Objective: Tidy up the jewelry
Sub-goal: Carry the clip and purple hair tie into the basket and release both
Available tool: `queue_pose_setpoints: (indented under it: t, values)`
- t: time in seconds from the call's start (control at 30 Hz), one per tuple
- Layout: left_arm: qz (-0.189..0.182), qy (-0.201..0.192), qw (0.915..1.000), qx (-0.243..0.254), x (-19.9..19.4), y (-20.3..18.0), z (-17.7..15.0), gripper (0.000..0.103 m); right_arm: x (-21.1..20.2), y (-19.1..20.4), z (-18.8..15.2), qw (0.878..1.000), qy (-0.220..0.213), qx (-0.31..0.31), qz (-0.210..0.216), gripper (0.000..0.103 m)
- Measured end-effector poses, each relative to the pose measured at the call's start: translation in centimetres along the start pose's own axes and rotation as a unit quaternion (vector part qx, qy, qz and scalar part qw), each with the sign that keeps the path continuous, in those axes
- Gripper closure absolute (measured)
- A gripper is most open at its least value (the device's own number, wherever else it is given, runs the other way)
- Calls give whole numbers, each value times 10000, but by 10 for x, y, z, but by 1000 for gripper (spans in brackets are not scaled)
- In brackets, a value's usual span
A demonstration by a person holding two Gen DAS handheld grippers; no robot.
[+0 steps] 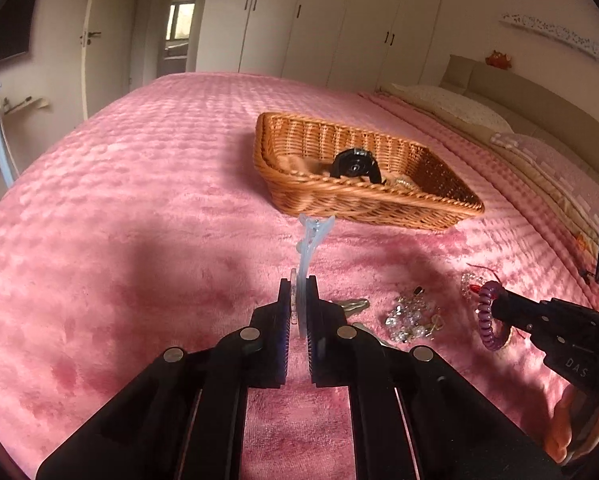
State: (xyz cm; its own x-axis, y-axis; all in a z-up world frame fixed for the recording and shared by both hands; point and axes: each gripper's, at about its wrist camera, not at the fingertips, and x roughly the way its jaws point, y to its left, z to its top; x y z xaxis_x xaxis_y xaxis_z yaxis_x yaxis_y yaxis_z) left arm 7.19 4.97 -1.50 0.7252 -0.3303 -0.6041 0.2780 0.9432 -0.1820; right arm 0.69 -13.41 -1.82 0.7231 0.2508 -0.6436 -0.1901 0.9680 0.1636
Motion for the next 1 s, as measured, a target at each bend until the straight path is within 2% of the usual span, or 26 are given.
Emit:
queue_pose_setpoints:
  t: [0.27,0.4,0.5,0.63,0.73,0.87,1.0]
  values:
    - [-216,-579,9981,-11,-49,-20,24,98,-36,1,25,9982,-545,193,-165,93]
    - [-163,-788,9967,108,-66,-37,58,98,-53,-2,66,9964,-774,97,-328,93]
    - [-120,-875,9960,123,-61,-47,89,98,-50,-8,102,9953,-857,69,-454,93]
    - [-241,-887,9957,84,-29,-52,122,98,-27,-22,141,9938,-885,86,-671,93]
    - [-111,-786,9968,-3,13,-47,139,98,1,-36,160,9930,-787,184,-856,93]
    - [-192,-501,9982,-265,71,-35,142,98,48,-56,170,9933,-426,397,-1001,93]
    - [-55,-285,9994,-189,108,-30,133,98,87,-70,169,9926,-98,451,-1119,93]
